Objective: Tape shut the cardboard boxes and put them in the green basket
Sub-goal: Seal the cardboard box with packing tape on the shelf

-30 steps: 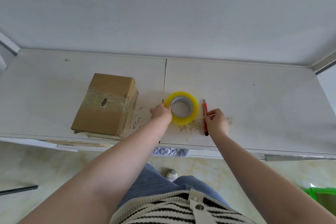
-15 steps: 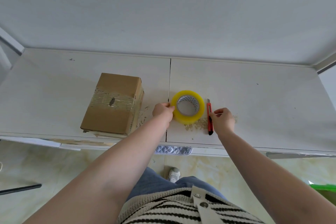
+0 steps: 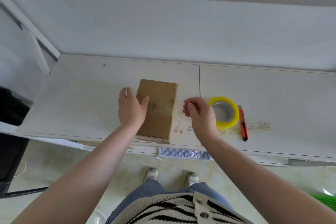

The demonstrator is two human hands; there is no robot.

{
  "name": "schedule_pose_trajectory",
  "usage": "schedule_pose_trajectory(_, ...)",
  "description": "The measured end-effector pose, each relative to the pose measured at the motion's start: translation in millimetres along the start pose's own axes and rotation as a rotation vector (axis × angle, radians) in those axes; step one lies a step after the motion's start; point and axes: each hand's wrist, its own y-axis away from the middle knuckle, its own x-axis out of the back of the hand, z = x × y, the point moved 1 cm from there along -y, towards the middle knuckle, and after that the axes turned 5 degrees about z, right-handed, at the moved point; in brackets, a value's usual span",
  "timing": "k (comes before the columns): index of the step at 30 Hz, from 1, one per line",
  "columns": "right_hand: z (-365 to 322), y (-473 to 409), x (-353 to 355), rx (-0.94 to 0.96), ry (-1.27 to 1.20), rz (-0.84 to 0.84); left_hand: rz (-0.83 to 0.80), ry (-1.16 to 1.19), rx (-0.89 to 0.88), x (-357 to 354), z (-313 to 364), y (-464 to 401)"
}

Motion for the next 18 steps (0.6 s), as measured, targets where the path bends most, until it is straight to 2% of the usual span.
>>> schedule_pose_trajectory(2,-1.0,11.2,-28.3,-0.036,0.176,-0.095,-0.218,0.031,0.072,-1.5,-21.6,-10.2)
schedule_pose_trajectory(4,1.2,17.1,-53.8,-0.128,0.216,-0.160,-0.337,0.161,0.073,-8.6,-32.2,-11.8)
schedule_pose_trajectory(7,4.4,19.5,-79.7,-0.194,0.209,-0.101,-0.337,0.251,0.060,-15.5,-38.1,-8.8)
schedule_pose_trajectory(13,16.1,-1.6,-93.5,-0.352,0.261,-0.007,-0.338,0.228,0.105,-21.5,-36.1,-6.7)
schedule_pose_trajectory(18,21.6,-11.8,-93.5,-0.275,0.289,-0.004,-0.379,0.192,0.076,-22.8,-35.0,-3.1)
